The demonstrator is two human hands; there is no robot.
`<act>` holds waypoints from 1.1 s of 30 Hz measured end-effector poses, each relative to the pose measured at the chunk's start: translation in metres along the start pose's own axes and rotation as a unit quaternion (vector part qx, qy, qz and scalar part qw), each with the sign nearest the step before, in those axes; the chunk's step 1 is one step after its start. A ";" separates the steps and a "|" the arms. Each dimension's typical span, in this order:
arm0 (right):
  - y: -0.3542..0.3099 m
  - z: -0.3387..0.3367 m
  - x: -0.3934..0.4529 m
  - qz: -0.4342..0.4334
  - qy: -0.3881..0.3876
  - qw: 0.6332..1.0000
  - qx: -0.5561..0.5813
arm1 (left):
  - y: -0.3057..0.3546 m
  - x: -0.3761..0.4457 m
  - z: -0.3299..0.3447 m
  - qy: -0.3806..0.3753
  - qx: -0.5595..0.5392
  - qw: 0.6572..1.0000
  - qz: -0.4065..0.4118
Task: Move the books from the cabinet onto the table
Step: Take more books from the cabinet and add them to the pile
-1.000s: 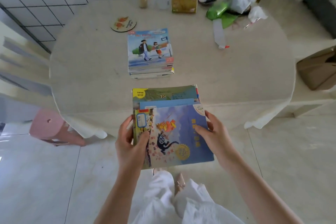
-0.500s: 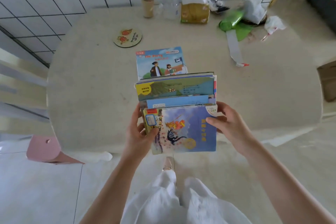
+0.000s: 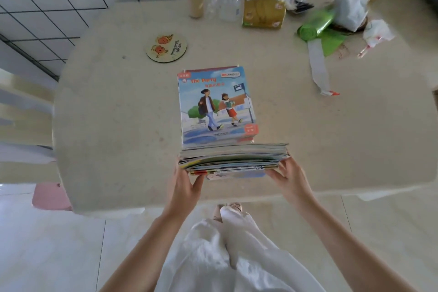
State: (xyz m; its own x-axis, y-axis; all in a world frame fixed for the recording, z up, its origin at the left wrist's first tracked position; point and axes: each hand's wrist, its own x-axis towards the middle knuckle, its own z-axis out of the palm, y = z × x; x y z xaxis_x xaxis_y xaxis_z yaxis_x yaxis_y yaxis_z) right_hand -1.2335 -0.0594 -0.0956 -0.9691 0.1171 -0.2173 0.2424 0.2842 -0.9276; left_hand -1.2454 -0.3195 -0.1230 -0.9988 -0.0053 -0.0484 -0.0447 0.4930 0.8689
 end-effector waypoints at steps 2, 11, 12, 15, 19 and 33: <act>0.006 0.001 0.004 0.007 -0.005 1.000 -0.002 | -0.001 0.000 0.004 -0.014 0.011 1.000 0.002; 0.017 -0.014 0.018 -0.058 -0.018 0.991 -0.122 | -0.012 0.012 0.003 -0.018 0.098 0.995 -0.011; 0.021 -0.014 0.019 -0.066 -0.018 0.989 -0.130 | -0.013 0.012 0.002 -0.021 0.115 0.993 -0.014; 0.029 -0.013 0.022 -0.055 -0.020 0.987 -0.151 | -0.016 0.011 0.003 -0.010 0.129 0.991 -0.025; 0.025 -0.014 0.025 -0.062 -0.027 0.986 -0.153 | -0.011 0.013 0.005 -0.001 0.120 0.992 -0.027; -0.068 -0.048 0.046 -0.067 -0.046 0.997 -0.004 | 0.073 0.058 -0.041 -0.031 -0.138 0.989 -0.032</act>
State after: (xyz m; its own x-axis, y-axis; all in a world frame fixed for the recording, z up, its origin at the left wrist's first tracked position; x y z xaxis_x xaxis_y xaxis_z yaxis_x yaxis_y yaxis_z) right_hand -1.2922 -0.0277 -0.0283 -0.9929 -0.0105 -0.1186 0.1100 0.2990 -0.9479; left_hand -1.3071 -0.3200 -0.0421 -0.9910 0.0294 -0.1307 -0.1201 0.2373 0.9640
